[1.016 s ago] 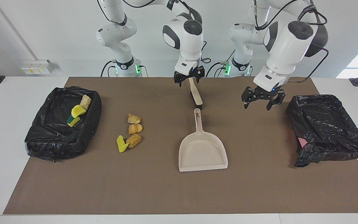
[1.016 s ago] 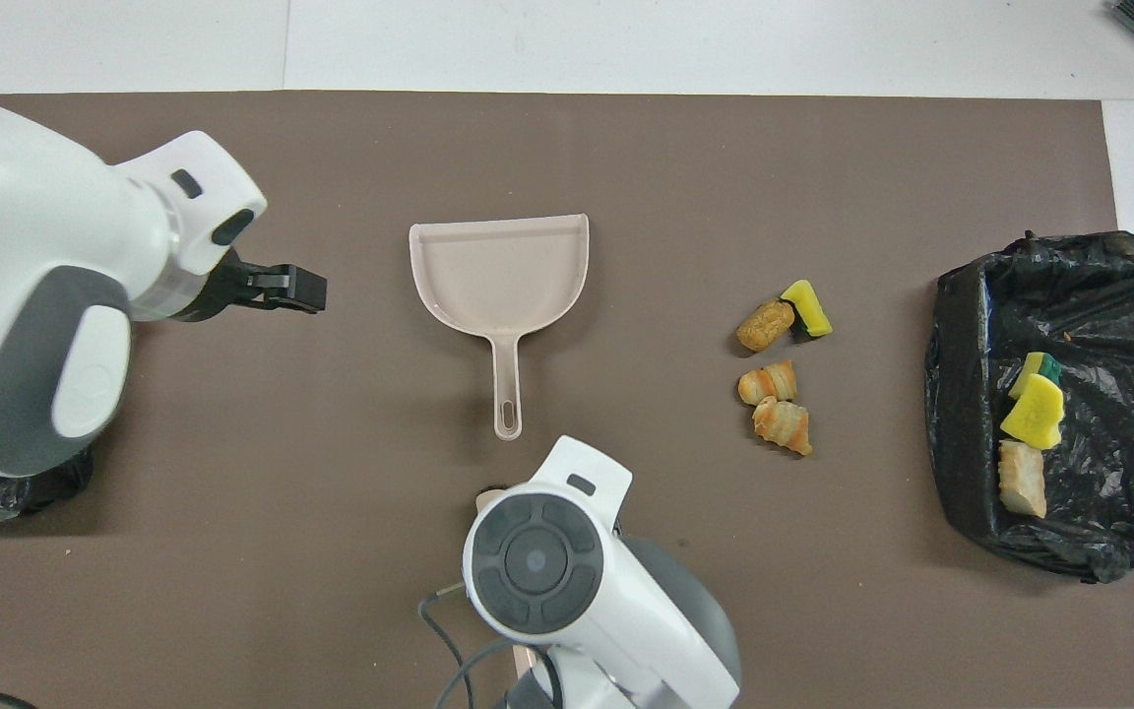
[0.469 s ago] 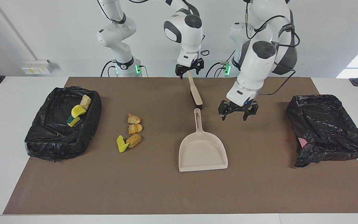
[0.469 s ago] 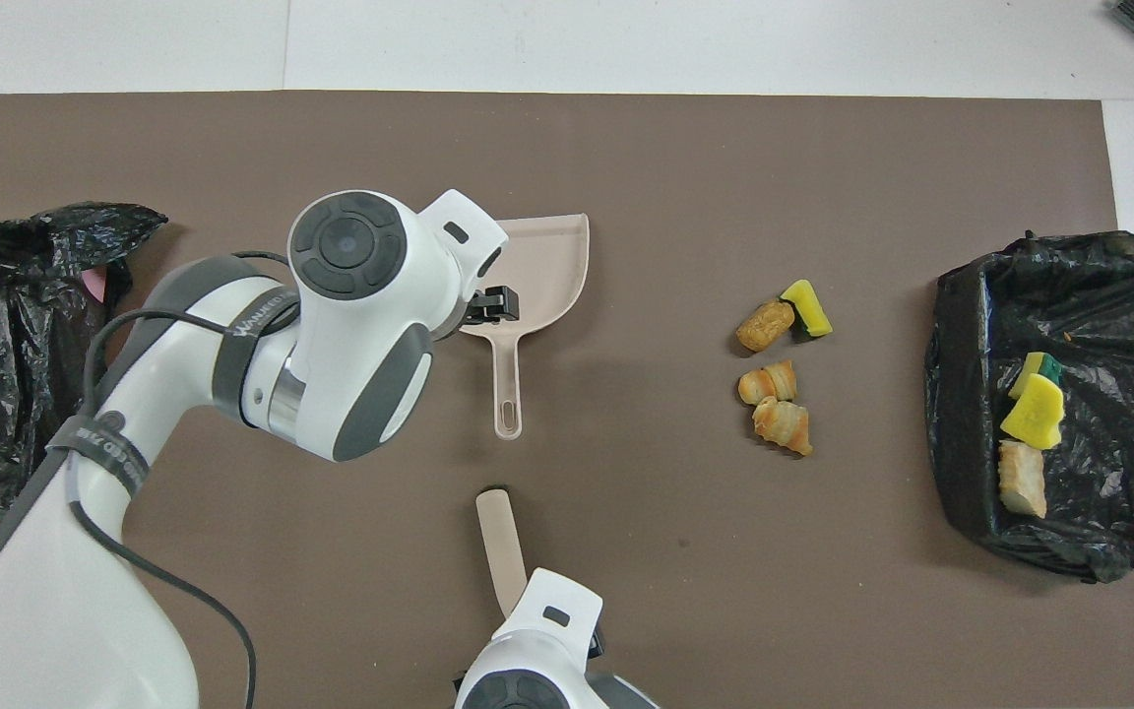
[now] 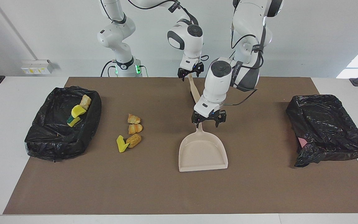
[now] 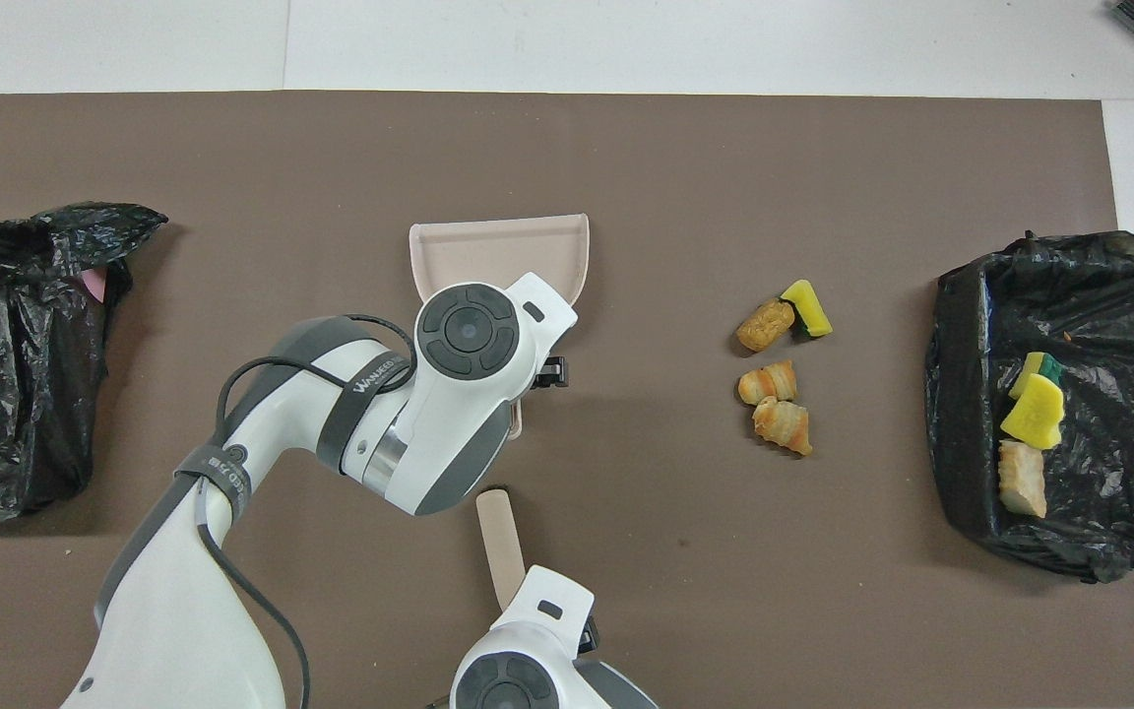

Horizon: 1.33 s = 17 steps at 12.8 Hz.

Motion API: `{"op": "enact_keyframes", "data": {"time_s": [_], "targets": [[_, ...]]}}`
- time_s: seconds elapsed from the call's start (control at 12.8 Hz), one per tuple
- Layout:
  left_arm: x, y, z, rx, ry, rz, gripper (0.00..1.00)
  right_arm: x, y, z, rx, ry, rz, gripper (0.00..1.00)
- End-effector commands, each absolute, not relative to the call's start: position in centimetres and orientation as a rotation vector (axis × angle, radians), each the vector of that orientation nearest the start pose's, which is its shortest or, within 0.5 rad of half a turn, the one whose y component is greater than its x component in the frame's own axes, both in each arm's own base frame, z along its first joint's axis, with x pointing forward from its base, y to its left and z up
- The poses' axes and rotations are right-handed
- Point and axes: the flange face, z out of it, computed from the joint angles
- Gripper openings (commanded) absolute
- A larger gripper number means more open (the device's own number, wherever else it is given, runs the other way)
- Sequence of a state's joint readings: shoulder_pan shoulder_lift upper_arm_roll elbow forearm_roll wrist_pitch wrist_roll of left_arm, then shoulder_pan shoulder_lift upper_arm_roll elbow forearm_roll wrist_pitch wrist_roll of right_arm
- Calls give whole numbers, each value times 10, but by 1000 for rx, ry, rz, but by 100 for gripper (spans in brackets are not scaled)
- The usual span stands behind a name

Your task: Sweep and dump trash in bin

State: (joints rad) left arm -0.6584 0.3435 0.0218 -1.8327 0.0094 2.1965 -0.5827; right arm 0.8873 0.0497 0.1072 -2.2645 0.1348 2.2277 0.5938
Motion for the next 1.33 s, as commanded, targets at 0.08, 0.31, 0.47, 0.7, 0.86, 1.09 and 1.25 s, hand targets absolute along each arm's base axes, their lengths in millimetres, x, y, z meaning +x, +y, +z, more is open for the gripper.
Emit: {"op": "enact_keyframes", "data": {"time_s": [0.08, 0.31, 0.47, 0.7, 0.86, 1.09, 1.25], "targets": [[507, -373, 348, -3124, 61, -65, 82, 279, 435, 334, -3060, -462, 202, 54], [507, -373, 353, -3125, 33, -66, 46, 283, 435, 331, -3060, -460, 207, 0], [508, -371, 359, -3120, 25, -55, 19, 288, 437, 333, -3064, -460, 218, 0], [511, -366, 377, -3120, -11, -61, 0, 292, 441, 338, -3067, -472, 235, 0], [515, -357, 401, -3124, -34, -75, 0, 299, 436, 346, -3062, -456, 218, 0], [535, -339, 439, -3128, -95, -119, 0, 317, 402, 387, -3080, -387, 236, 0], [546, -311, 470, -3133, -147, -169, 0, 338, 360, 417, -3102, -290, 274, 0]]}}
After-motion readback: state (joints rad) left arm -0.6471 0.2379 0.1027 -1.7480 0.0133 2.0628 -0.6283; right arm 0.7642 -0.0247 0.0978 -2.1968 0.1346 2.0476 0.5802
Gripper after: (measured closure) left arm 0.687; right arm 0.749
